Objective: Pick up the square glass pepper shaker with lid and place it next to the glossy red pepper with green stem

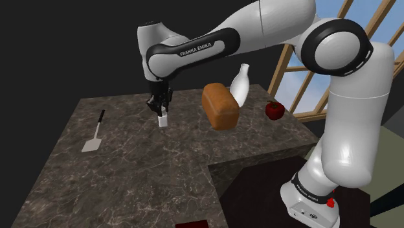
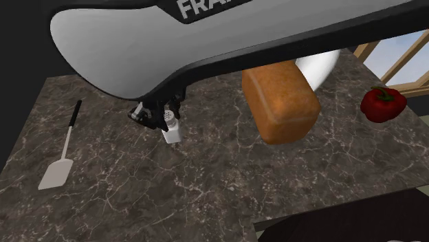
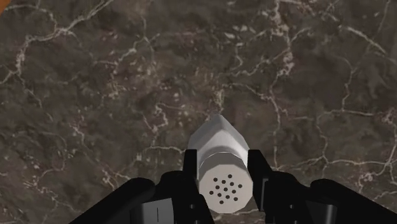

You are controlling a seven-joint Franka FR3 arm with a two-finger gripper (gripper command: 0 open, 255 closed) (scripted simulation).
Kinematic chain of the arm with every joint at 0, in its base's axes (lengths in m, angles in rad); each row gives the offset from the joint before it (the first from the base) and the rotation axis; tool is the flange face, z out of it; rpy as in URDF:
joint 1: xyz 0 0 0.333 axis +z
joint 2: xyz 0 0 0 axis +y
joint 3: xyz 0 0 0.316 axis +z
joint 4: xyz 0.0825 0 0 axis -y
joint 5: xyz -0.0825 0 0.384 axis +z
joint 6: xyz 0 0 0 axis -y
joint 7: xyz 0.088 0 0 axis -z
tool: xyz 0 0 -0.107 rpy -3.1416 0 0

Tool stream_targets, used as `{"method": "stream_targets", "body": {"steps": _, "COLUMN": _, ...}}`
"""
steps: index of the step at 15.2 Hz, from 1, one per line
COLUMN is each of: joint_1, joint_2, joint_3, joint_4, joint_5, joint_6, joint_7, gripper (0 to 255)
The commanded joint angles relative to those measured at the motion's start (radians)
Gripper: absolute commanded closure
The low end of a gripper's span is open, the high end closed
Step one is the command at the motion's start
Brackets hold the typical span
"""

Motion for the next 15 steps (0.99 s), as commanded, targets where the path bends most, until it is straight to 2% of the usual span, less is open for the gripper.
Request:
{"method": "stream_targets", "body": {"steps": 1, "joint_1": -0.001, "joint_2": -0.004, "joint_3": 0.001, "joint_4": 0.020, "joint_5": 0.002, "joint_6": -0.024, "joint_7": -0.003, "gripper": 255}}
{"method": "stream_targets", "body": {"steps": 15, "joint_1": 0.004, "joint_2": -0.030, "joint_3": 0.006, "joint_4": 0.173, "joint_5": 0.014, "joint_6": -0.201, "joint_7": -0.015, "gripper": 255}}
